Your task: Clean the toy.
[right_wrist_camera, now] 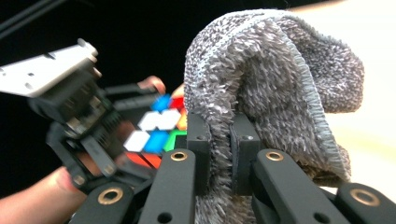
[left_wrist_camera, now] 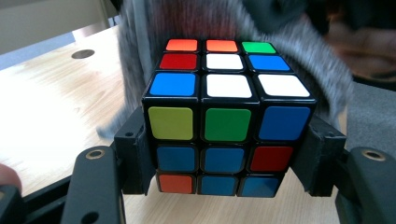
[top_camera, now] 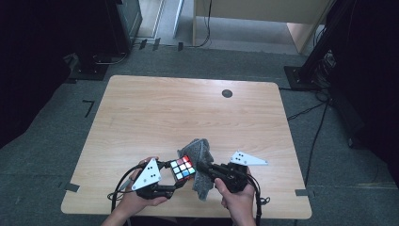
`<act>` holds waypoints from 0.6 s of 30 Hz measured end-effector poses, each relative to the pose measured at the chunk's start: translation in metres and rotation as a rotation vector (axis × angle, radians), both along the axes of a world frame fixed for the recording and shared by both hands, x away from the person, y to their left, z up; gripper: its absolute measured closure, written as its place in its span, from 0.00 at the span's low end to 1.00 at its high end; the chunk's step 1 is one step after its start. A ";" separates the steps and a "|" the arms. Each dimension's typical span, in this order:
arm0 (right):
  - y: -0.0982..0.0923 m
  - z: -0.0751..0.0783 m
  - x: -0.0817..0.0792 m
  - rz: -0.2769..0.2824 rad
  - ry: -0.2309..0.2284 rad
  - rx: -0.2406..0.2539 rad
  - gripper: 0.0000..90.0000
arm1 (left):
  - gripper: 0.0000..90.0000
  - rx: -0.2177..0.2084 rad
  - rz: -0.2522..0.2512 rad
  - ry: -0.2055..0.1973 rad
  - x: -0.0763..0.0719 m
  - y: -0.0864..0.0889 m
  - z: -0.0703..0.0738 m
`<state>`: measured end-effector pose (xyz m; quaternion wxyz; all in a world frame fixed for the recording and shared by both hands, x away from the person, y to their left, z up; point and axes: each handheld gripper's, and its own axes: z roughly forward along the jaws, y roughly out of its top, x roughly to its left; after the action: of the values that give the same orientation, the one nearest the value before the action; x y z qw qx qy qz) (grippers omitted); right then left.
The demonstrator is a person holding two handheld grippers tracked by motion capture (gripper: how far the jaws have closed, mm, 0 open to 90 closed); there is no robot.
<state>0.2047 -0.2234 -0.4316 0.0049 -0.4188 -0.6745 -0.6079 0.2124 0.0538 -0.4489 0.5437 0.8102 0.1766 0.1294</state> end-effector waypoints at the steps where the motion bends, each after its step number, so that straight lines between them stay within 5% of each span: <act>1: 0.001 -0.005 0.002 0.008 0.030 -0.001 0.91 | 0.38 -0.015 0.001 0.003 0.000 0.002 0.002; 4: 0.003 -0.013 0.005 0.025 0.069 -0.011 0.91 | 0.38 -0.048 -0.004 0.015 0.001 0.005 0.005; 13: -0.004 0.009 -0.002 0.011 -0.007 0.013 0.91 | 0.38 0.001 -0.023 0.017 -0.001 -0.004 -0.002; 16: -0.004 -0.004 0.003 0.022 0.042 0.050 0.91 | 0.38 -0.029 -0.018 0.018 0.000 0.002 0.001; 18: -0.001 -0.011 0.006 0.047 0.072 0.019 0.91 | 0.38 -0.055 -0.016 0.022 0.002 0.006 0.003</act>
<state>0.2110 -0.2246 -0.4423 0.0474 -0.4246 -0.6779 -0.5983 0.2142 0.0596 -0.4455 0.5650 0.7976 0.1798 0.1112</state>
